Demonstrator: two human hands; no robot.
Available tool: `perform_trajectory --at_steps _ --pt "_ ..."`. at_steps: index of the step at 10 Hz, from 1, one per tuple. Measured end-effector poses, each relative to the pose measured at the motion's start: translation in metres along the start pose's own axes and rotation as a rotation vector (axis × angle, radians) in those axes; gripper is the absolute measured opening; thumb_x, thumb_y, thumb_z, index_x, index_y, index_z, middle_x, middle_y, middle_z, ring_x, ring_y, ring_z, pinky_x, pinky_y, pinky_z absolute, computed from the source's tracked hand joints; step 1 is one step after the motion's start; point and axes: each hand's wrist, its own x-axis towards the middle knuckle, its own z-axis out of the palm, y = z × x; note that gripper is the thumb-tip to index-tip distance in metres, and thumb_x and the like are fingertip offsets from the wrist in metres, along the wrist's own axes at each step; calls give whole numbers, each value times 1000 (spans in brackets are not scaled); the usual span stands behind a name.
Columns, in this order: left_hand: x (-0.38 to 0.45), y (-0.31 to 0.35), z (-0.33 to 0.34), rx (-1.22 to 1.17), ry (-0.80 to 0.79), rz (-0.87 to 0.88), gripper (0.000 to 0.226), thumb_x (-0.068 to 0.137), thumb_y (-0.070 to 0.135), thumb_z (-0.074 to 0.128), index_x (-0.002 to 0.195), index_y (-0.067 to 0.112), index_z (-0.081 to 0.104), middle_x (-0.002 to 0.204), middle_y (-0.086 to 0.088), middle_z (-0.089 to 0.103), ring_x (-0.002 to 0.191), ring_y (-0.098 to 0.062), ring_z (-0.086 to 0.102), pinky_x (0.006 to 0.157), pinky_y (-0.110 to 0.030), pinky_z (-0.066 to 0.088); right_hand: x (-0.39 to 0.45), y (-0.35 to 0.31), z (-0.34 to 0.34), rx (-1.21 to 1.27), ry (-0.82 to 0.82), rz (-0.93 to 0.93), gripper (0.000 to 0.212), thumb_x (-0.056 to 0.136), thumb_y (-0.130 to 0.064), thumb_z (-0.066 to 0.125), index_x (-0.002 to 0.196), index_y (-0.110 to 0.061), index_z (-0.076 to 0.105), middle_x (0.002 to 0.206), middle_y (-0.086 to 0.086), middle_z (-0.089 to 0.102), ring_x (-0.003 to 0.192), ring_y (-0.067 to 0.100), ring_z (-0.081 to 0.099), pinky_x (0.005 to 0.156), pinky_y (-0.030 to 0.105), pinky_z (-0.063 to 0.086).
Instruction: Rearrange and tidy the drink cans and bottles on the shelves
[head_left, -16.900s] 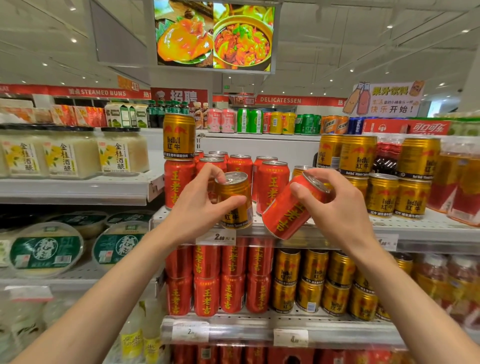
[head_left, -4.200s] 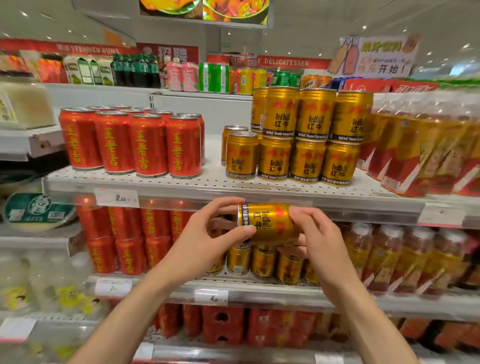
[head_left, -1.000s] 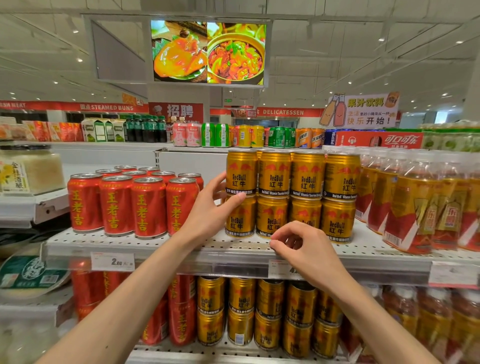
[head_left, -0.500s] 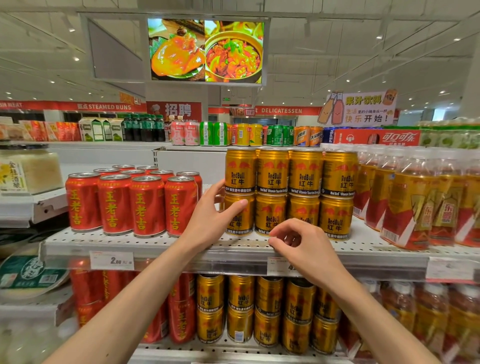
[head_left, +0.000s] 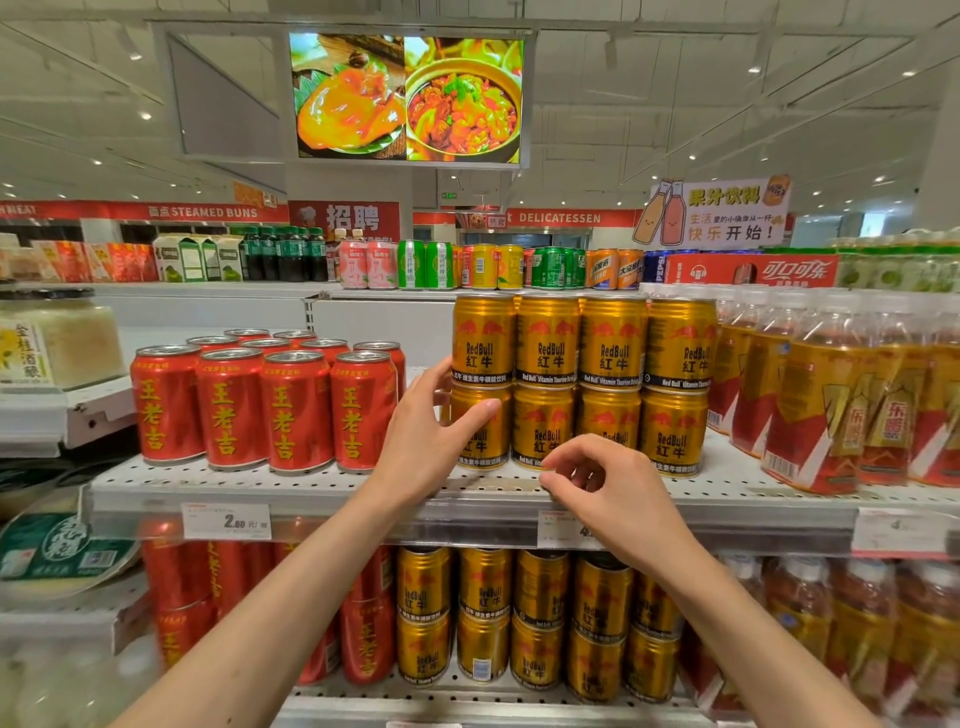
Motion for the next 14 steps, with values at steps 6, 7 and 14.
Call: perform_trajectory --at_steps 6,7,14 --pt "-57 6 7 272 92 62 45 94 33 70 136 26 56 127 9 51 114 -10 56 99 -37 53 -7 7 -12 -13 26 -102 11 91 -31 70 102 -28 69 96 -16 64 93 1 59 80 20 52" --pt "-68 13 13 399 17 106 43 96 38 66 135 24 57 126 8 55 118 -12 56 102 -35 49 -13 14 -19 -134 90 -165 19 93 -32 67 110 -24 67 104 -12 61 99 6 54 88 23 48" --pt "-85 20 -12 607 -342 183 51 97 47 58 142 23 57 144 3 56 134 -18 48 115 -38 39 -51 -10 -21 -458 -81 17 49 99 -47 51 142 -23 51 142 -5 55 133 16 44 116 37 31"
